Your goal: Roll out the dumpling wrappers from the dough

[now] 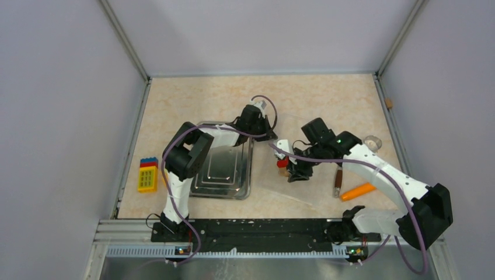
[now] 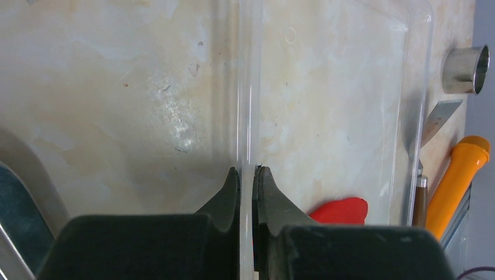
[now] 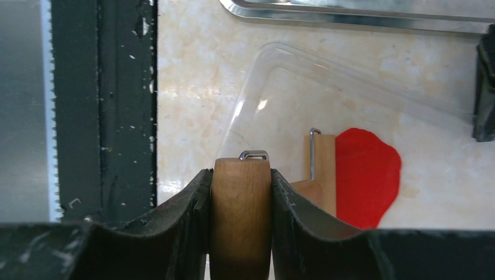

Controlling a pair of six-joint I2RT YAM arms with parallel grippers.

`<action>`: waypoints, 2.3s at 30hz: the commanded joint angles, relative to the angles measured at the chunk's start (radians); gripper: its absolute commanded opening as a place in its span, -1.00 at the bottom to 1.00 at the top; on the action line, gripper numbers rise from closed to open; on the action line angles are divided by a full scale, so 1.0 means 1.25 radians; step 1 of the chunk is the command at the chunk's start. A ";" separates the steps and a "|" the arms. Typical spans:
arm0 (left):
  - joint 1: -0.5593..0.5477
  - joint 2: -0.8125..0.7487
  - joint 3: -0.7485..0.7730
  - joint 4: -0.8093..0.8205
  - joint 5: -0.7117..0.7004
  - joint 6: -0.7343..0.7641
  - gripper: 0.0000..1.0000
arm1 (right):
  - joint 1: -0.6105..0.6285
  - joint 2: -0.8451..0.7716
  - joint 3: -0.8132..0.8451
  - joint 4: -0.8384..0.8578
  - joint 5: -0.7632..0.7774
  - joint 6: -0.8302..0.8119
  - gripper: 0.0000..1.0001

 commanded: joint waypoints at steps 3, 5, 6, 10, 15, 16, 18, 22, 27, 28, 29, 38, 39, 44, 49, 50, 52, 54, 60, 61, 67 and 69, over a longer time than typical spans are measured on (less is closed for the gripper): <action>0.018 0.001 -0.031 -0.038 -0.123 0.012 -1.00 | 0.011 0.018 -0.030 -0.119 -0.003 0.051 -1.00; 0.018 0.000 -0.035 -0.037 -0.124 0.013 -1.00 | 0.011 0.020 -0.030 -0.117 -0.002 0.053 -1.00; 0.018 -0.001 -0.036 -0.037 -0.123 0.013 -1.00 | 0.011 0.020 -0.029 -0.118 -0.002 0.054 -1.00; 0.018 -0.011 -0.038 -0.036 -0.111 0.025 -1.00 | 0.002 0.016 0.034 -0.138 0.002 0.075 -1.00; 0.018 -0.033 -0.042 -0.031 -0.091 0.034 -1.00 | -0.080 -0.022 0.173 -0.121 -0.001 0.220 -1.00; 0.018 -0.036 -0.044 -0.028 -0.085 0.033 -1.00 | -0.107 -0.045 0.170 -0.081 0.006 0.267 -1.00; 0.018 -0.042 -0.047 -0.026 -0.079 0.026 -1.00 | -0.159 -0.078 0.159 -0.008 0.037 0.376 -1.00; 0.021 -0.058 -0.066 -0.027 -0.067 -0.029 -1.00 | -0.264 -0.105 0.116 0.143 0.076 0.588 -1.00; 0.023 -0.074 -0.080 -0.050 -0.043 -0.060 -1.00 | -0.335 -0.092 0.053 0.269 0.156 0.743 -1.00; 0.023 -0.072 -0.082 -0.050 -0.044 -0.064 -1.00 | -0.345 -0.079 0.040 0.284 0.156 0.761 -1.00; 0.023 -0.071 -0.083 -0.050 -0.044 -0.064 -1.00 | -0.355 -0.067 0.028 0.297 0.155 0.782 -1.00; 0.023 -0.065 -0.088 -0.040 -0.037 -0.046 -1.00 | -0.406 0.000 0.029 0.367 0.057 0.931 -1.00; 0.024 -0.063 -0.090 -0.038 -0.034 -0.047 -1.00 | -0.406 0.004 0.030 0.371 0.050 0.940 -1.00; 0.022 -0.060 -0.097 -0.031 -0.031 -0.046 -1.00 | -0.406 0.020 -0.006 0.437 0.033 0.998 -1.00; 0.023 -0.059 -0.102 -0.031 -0.031 -0.036 -1.00 | -0.406 0.042 -0.016 0.498 -0.021 1.043 -1.00; 0.023 -0.057 -0.102 -0.031 -0.031 -0.035 -1.00 | -0.405 0.048 -0.017 0.509 -0.029 1.050 -1.00; 0.024 -0.054 -0.102 -0.030 -0.030 -0.032 -1.00 | -0.406 0.060 -0.026 0.531 -0.040 1.064 -1.00; 0.023 -0.050 -0.100 -0.032 -0.032 -0.029 -1.00 | -0.405 0.073 -0.040 0.548 -0.041 1.073 -1.00; 0.024 -0.083 -0.076 -0.042 0.007 0.068 -0.33 | -0.406 0.087 -0.079 0.552 -0.027 1.048 -1.00; 0.025 -0.109 -0.082 -0.033 0.011 0.103 -0.23 | -0.406 0.085 -0.079 0.551 -0.025 1.047 -1.00; -0.012 -0.323 -0.259 0.248 0.126 0.465 -0.07 | -0.406 0.066 -0.084 0.541 -0.006 1.033 -1.00; -0.056 -0.354 -0.314 0.333 0.184 0.617 -0.02 | -0.405 0.060 -0.087 0.539 0.001 1.028 -1.00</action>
